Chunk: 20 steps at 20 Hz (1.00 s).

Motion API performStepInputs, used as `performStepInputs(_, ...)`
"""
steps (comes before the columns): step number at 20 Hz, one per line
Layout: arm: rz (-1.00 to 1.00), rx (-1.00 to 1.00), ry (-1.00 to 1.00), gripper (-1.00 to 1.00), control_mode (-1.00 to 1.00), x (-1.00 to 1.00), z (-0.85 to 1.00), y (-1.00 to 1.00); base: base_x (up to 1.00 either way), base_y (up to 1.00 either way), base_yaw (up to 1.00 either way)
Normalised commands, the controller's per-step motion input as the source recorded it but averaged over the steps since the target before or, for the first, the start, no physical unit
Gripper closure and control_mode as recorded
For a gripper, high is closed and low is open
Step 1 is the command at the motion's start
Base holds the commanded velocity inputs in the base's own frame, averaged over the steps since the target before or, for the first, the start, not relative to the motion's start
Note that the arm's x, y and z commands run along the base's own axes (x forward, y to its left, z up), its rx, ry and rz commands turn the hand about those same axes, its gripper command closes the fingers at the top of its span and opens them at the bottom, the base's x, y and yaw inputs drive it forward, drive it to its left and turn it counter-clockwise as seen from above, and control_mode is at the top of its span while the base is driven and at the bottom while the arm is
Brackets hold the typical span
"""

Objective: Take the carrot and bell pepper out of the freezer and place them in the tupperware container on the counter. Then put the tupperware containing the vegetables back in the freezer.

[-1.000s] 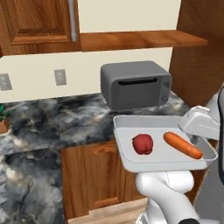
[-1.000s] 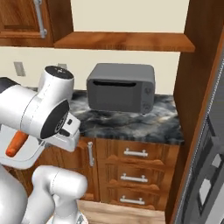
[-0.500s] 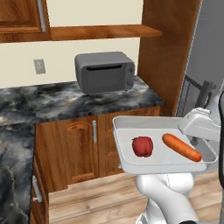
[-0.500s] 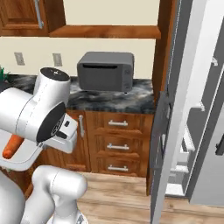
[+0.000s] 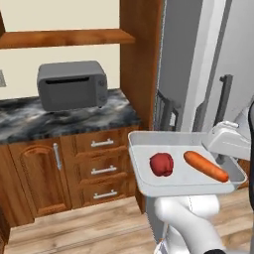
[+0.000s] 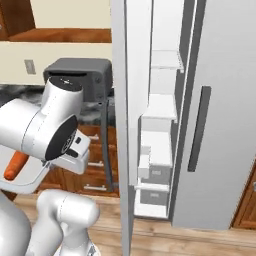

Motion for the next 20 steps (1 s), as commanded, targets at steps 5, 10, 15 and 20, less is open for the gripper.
performStepInputs(5, 0.00, 0.00, 0.00, 1.00, 1.00, 0.00, 0.00, 0.00, -0.56, -1.00, 0.00)
performStepInputs(10, 0.00, 0.00, 0.00, 1.00, 1.00, 0.00, 0.00, 0.00, -0.36, -1.00, 0.00)
performStepInputs(15, 0.00, 0.00, 0.00, 1.00, 1.00, 0.00, 0.00, 0.00, 0.05, -1.00, 0.00)
performStepInputs(20, 0.00, 0.00, 0.00, 1.00, 1.00, 0.00, 0.00, 0.00, 0.51, -0.91, 0.00)
